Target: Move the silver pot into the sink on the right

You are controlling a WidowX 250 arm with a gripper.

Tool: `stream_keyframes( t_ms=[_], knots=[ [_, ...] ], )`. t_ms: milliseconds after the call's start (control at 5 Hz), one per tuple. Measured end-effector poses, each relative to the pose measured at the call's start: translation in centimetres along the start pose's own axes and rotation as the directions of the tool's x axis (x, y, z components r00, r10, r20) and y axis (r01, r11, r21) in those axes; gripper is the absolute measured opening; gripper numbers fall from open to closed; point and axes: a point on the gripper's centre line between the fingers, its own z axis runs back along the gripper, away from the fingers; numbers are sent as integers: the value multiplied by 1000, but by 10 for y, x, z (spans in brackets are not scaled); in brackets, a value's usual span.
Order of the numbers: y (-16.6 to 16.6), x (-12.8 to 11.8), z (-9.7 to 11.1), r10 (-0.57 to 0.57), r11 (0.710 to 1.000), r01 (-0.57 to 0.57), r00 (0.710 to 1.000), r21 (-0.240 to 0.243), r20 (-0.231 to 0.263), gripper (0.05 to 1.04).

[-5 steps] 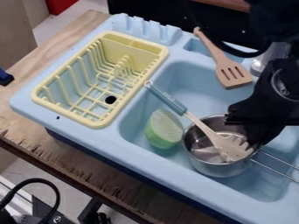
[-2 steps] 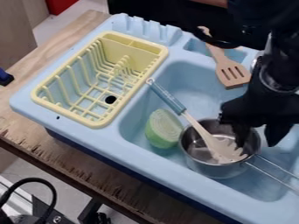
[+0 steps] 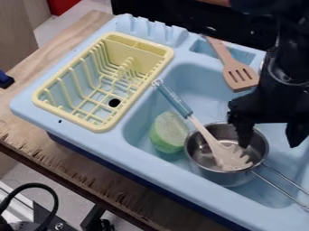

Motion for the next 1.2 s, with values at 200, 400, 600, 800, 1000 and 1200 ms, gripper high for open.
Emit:
stream_keyframes(
  t_ms=[200, 400, 600, 800, 1000, 1200],
  knots=[
    [7, 5, 12, 38, 999, -39, 999, -13, -18, 999],
    [14, 10, 21, 39, 999, -39, 999, -6, -13, 999],
    [25, 17, 22, 15, 1000, -14, 999, 22, -33, 999],
    [39, 32, 27, -24, 1000, 25, 999, 13, -22, 999],
    [55, 36, 33, -28, 1000, 28, 1000, 4, 10, 999],
    [72, 35, 41, -79, 997, 79, 997, -17, -16, 999]
  ],
)
